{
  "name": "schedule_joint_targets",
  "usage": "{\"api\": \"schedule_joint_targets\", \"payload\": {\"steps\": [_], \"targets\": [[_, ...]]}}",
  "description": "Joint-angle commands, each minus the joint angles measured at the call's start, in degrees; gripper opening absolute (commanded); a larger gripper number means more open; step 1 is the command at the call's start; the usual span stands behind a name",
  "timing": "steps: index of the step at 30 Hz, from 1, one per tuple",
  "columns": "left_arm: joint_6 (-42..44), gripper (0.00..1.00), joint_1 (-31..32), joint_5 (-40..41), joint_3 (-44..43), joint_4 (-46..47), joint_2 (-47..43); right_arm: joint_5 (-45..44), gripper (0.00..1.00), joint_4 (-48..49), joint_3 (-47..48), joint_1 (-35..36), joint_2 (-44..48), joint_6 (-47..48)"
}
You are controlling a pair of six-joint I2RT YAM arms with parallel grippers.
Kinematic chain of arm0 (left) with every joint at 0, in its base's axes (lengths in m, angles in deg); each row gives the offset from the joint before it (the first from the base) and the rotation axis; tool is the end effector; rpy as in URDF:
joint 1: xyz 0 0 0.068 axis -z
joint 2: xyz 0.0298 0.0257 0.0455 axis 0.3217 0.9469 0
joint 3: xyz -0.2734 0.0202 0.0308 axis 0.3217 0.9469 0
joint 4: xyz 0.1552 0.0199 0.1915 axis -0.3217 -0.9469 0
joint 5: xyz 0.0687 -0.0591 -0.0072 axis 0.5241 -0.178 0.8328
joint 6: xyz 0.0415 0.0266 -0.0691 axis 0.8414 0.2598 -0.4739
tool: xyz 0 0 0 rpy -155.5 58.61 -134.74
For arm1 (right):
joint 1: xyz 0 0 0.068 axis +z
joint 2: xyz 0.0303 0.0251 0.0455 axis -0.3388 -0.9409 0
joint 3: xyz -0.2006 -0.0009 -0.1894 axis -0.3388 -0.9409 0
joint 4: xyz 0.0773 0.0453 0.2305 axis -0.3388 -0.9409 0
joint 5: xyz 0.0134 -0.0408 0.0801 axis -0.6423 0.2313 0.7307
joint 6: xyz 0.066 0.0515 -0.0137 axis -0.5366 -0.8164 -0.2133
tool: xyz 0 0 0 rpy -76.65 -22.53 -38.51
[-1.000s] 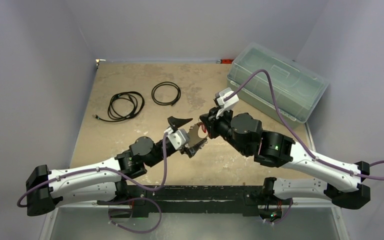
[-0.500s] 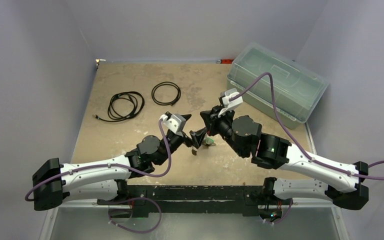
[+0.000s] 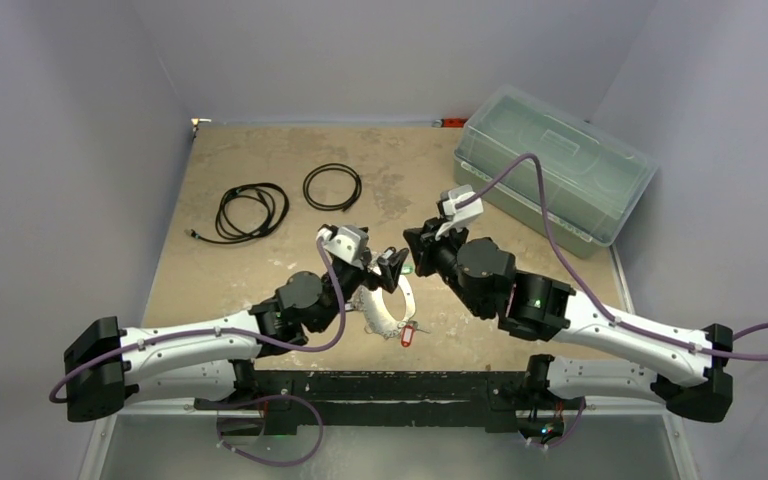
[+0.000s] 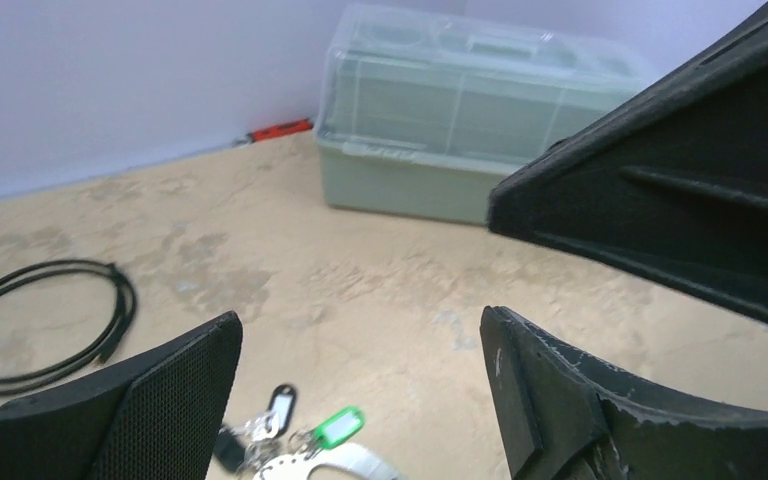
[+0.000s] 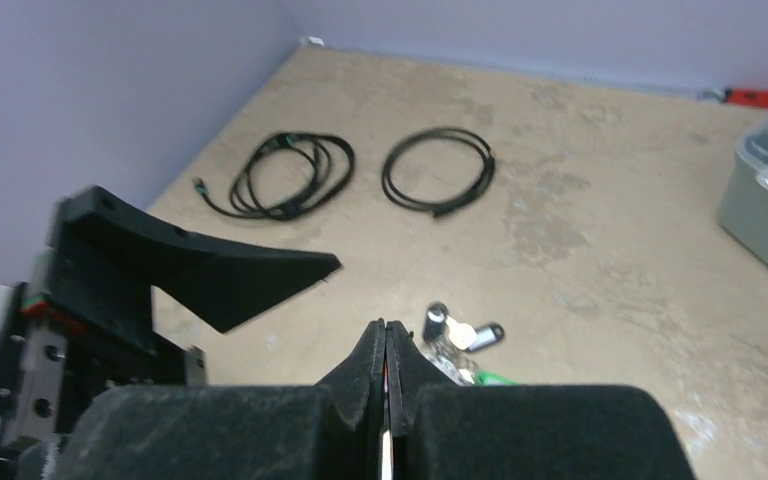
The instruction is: Put the keys on the keyring
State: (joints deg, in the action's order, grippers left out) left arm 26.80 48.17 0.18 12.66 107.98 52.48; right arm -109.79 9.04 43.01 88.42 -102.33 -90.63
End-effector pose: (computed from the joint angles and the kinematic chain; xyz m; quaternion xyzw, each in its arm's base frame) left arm 0.1342 -0.2163 0.3178 0.1373 0.6424 -0.2976 0.6928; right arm 0.1282 0.2016 0.3896 -0.1015 0.7343 0.2572 0.6199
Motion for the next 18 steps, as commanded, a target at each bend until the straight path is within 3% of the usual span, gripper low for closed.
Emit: {"api": "schedule_joint_targets", "payload": {"steps": [1, 6, 9, 10, 13, 18], "targets": [[2.19, 0.89, 0.12, 6.07, 2.67, -6.8, -0.59, 1.72, 0.0, -4.36, -2.63, -3.52, 0.37, -6.08], [-1.0, 0.88, -0.04, 7.23, 4.34, -13.88, 0.07, 9.37, 0.02, -14.42, -7.31, -8.67, -2.19, -13.66], [-4.43, 0.87, -0.59, 5.07, 5.4, -16.66, 0.62, 16.63, 0.37, -12.46, -13.56, -8.77, -0.48, -15.59], [-5.69, 0.87, -0.84, 4.15, 5.8, -17.2, 0.55, 20.22, 0.44, -10.99, -16.3, -8.79, -0.02, -15.4], [-8.46, 0.87, -3.32, -1.58, 7.01, -18.89, -0.72, 28.06, 0.51, -8.37, -20.51, -8.77, -0.35, -13.54], [-11.91, 0.87, -14.7, -19.67, 9.01, -19.43, -5.1, 36.26, 0.59, -4.86, -22.73, -8.77, -5.15, -7.23]]}}
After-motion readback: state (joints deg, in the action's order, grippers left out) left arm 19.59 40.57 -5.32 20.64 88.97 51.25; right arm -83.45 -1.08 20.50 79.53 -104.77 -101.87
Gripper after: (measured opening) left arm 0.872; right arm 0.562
